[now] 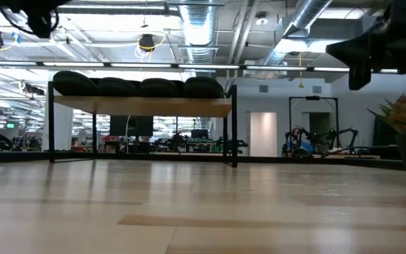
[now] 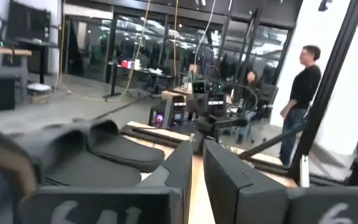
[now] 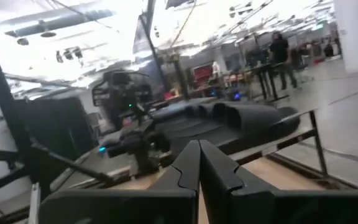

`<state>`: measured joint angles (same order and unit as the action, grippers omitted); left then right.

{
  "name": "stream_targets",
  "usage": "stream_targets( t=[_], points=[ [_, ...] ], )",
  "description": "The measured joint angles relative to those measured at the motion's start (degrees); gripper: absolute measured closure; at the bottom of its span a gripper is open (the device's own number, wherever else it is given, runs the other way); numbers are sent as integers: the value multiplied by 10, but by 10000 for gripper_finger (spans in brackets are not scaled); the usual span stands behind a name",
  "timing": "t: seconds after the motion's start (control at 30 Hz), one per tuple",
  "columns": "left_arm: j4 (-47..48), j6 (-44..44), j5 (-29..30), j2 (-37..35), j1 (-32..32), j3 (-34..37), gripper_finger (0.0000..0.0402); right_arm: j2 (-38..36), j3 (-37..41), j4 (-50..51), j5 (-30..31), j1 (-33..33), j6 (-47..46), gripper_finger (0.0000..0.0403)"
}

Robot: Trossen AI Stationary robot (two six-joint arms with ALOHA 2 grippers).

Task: Pick and place slides into the shelf
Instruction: Return to Home Position

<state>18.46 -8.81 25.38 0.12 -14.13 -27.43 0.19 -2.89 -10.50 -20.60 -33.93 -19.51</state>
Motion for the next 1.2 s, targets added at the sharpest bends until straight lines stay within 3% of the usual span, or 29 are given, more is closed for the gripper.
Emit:
stream_targets(
  t=[0.27,0.5,0.73,0.97,1.2],
  points=[
    [-172,-67,7,0,-5,129,372,-1,25,26,-35,-23,2,403],
    [-199,-109,37,-1,-37,182,372,-1,25,53,-79,-52,5,403],
    [-188,-109,84,0,-82,213,372,0,25,63,-95,-56,-12,403],
    [-98,-116,98,0,-91,219,372,0,25,63,-94,-56,-30,403],
    [-16,-126,53,1,-91,214,372,0,26,63,-94,-56,-30,403]
  ],
)
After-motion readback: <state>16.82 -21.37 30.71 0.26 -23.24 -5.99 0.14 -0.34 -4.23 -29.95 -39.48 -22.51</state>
